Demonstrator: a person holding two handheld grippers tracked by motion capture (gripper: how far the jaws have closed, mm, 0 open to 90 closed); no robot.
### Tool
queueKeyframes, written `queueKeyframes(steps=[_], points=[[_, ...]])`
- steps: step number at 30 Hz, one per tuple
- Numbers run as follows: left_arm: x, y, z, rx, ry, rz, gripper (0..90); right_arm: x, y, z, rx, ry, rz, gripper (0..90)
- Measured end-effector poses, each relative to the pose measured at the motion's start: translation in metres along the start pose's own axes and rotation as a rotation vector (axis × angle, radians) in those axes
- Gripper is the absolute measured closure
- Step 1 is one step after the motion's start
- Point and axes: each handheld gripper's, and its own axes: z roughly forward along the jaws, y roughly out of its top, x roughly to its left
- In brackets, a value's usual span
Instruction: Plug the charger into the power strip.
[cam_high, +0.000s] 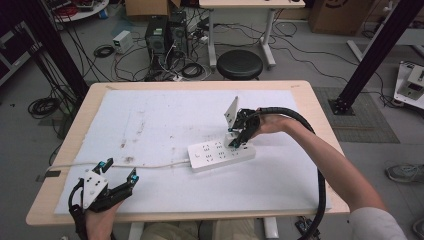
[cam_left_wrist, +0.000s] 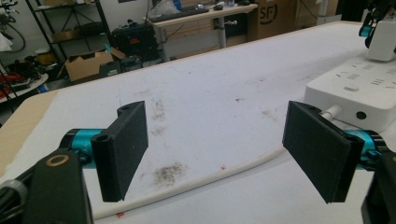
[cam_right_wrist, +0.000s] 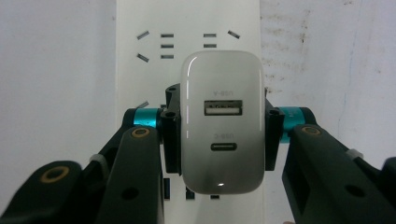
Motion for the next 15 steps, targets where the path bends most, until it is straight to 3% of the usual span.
queueKeyframes(steps=[8, 15], points=[[-0.001, -0.001, -0.001, 0.012, -0.003, 0.002, 22.4, -0.001, 0.001, 0.000, 0.013, 0.003, 0.000, 63.7], [-0.007, 0.000, 0.004, 0.025, -0.026, 0.027, 23.0, 0.002, 0.012, 0.002, 0.078, -0.016, -0.019, 63.7]])
